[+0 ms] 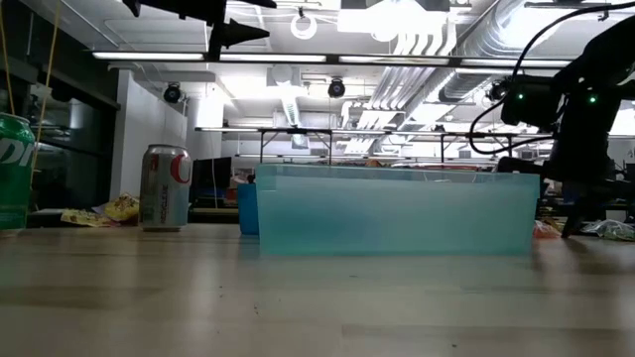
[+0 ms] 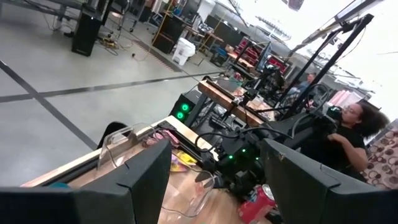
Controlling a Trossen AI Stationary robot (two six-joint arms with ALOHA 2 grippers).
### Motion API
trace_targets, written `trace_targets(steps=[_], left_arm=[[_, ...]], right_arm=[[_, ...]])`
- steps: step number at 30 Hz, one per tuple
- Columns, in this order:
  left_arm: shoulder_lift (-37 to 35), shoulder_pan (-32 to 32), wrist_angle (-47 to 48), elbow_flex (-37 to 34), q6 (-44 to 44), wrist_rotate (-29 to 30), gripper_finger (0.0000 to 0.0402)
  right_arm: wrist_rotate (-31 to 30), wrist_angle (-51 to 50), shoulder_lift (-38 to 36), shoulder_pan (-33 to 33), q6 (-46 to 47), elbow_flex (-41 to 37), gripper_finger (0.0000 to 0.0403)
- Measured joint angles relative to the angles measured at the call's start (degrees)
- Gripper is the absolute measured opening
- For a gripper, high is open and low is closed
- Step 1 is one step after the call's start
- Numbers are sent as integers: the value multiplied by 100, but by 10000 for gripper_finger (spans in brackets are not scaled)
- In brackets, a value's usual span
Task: Sort candy
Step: Put the orange candy into the blue bin
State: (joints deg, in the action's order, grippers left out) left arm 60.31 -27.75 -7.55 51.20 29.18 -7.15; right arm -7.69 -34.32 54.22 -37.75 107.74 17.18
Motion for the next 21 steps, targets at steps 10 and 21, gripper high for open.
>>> trace_targets(steps=[10,21], left_arm=[[0,1,-1,0,269,21,237],[0,1,-2,0,383,24,237]], right_arm=[[-47,-121,6,8,-693,-32,86],[-829,-421,-357,-1,-2770,591,6]])
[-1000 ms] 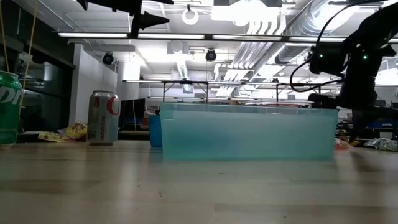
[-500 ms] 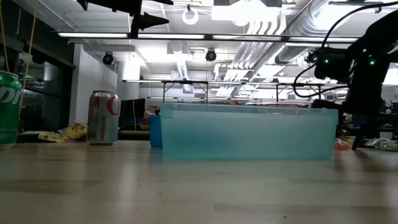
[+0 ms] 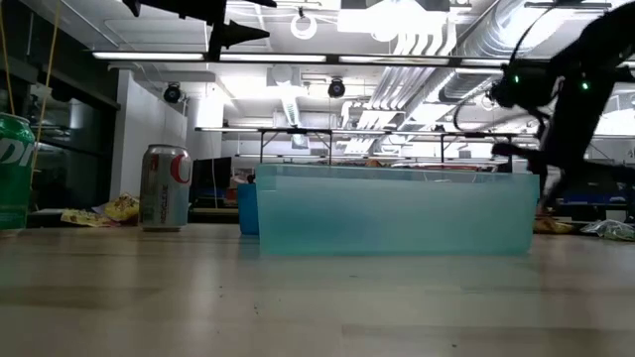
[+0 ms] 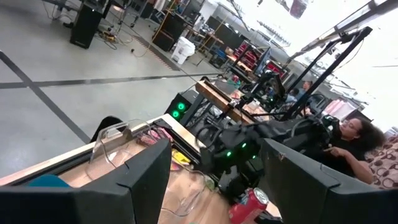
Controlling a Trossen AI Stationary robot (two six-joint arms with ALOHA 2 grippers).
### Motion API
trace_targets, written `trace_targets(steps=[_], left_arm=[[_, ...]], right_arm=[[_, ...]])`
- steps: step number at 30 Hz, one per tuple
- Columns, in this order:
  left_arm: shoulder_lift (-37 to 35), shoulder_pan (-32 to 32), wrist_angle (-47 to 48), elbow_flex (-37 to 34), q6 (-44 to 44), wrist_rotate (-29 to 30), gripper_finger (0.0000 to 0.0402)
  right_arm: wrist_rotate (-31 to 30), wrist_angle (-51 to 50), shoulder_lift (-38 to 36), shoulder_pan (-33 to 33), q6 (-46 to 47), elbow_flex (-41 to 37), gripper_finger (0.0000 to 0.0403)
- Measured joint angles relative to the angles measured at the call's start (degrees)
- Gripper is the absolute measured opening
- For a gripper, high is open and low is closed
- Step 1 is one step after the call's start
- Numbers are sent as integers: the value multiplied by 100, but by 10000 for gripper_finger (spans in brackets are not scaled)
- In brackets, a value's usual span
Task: Sort candy
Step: Put the orange candy into the blue bin
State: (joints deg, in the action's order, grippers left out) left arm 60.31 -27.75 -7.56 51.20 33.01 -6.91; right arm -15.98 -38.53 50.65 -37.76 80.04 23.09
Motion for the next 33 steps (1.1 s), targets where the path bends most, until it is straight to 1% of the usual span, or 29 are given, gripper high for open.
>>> trace_targets(steps=[5,9,12,16,18,20,22,24,28,31,33], left_arm=[[0,0,-4,0,88,3,237],[0,0,-5,0,88,3,237],[0,0,-5,0,88,3,237],[0,0,-5,0,86,4,237],[0,0,-5,0,86,3,237],[0,0,-5,0,59,6,237],[0,0,-5,0,-27,10,237],[0,0,-5,0,-58,13,237],[0,0,-5,0,-65,21,237],[0,0,-6,0,-67,21,237],[0,0,-5,0,-65,21,237]], right_arm=[[-649,2,-262,4,-1037,1047,4],[-1176,66,-265,3,-2072,2053,3],[-1253,356,-210,17,-2949,2681,2],[-1186,1097,-107,242,-3864,3196,2],[-983,1593,-38,399,-4303,3291,1],[-636,2080,46,570,-4786,3303,1],[-121,2457,183,744,-5318,3303,1],[469,2624,361,931,-5802,3303,1],[1419,2938,788,1333,-6333,3303,1],[1794,3345,1096,1606,-6529,3302,1],[1860,3595,1238,1741,-6637,3303,1]])
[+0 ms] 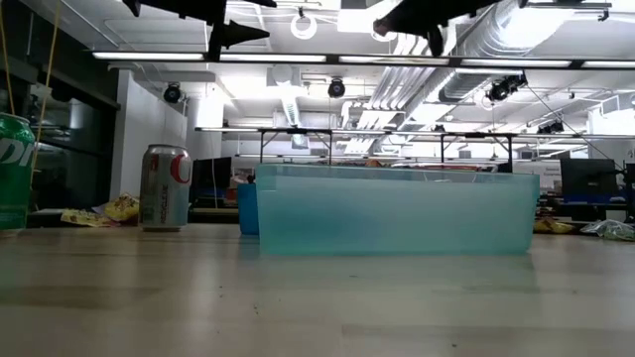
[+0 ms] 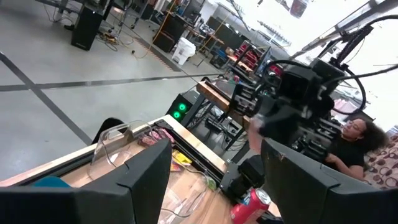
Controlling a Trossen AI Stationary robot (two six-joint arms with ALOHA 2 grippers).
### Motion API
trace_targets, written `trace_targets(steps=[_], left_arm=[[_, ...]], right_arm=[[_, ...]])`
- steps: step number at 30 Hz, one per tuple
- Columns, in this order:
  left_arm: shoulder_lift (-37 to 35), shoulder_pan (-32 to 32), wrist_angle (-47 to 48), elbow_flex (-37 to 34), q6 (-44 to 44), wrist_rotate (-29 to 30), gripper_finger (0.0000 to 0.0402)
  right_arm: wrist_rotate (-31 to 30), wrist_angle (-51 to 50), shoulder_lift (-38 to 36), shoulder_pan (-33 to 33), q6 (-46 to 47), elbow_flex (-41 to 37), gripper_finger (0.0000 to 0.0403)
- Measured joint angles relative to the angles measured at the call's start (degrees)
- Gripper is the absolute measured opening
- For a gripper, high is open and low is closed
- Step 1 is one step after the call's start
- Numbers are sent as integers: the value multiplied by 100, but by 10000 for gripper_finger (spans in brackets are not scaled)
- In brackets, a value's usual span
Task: Sort candy
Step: Put the orange candy into the blue bin
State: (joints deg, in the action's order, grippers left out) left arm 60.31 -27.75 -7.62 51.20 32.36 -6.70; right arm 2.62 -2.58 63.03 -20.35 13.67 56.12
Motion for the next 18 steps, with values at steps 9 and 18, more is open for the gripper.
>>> trace_targets(steps=[9,18], left_arm=[[0,0,-1,0,1,0,237],[0,0,-1,0,42,2,237]], right_arm=[[-1,202,109,101,-67,-2,0],[80,520,210,165,129,-2,0]])
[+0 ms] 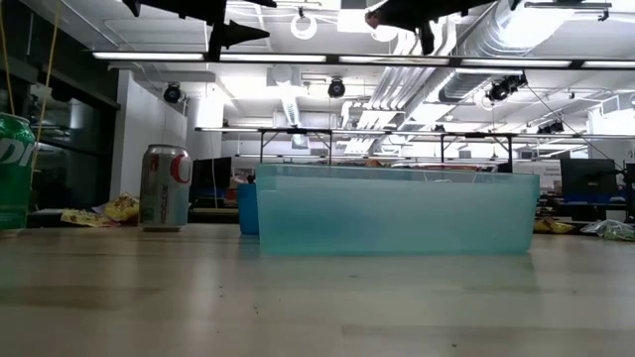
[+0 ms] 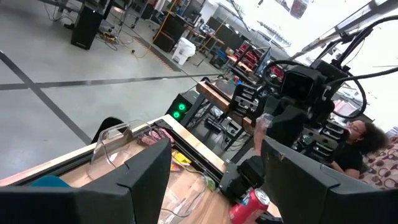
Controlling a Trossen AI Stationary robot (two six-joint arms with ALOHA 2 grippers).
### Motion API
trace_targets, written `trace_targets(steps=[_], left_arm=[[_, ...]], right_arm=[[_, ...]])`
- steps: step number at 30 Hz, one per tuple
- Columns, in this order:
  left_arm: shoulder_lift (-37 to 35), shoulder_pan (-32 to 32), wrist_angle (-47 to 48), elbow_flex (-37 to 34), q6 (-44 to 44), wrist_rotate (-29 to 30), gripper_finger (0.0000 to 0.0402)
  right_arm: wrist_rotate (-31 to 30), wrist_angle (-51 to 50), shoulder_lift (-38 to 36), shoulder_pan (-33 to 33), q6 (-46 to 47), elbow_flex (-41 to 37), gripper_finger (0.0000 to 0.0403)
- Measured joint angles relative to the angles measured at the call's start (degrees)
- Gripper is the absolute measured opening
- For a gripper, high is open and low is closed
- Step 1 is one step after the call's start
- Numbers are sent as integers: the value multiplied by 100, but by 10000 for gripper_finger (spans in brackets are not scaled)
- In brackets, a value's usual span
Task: Sort candy
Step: Put the orange candy into the blue bin, then put the yellow candy into the green bin
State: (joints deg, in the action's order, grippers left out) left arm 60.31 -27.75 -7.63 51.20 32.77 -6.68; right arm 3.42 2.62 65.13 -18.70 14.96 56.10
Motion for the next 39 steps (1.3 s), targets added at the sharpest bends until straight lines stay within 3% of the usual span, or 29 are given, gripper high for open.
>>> trace_targets(steps=[9,15,19,22,30,36,39], left_arm=[[0,1,-186,0,4,-3,237],[2,2,-305,0,20,-13,237],[2,2,-302,0,126,-26,237],[2,4,-301,0,122,-26,237],[2,4,-299,0,151,-27,237],[2,2,-297,0,151,-26,237],[2,2,-296,0,150,-28,237]], right_arm=[[134,1144,1504,215,2,0,0],[83,1430,2739,245,712,-2,2],[65,1443,3227,229,1097,55,30],[63,1362,3370,230,1049,161,73],[-39,9,3393,221,498,816,204],[-53,-1868,3299,155,-340,1688,226],[-402,-2690,3038,4,-717,1995,227]])
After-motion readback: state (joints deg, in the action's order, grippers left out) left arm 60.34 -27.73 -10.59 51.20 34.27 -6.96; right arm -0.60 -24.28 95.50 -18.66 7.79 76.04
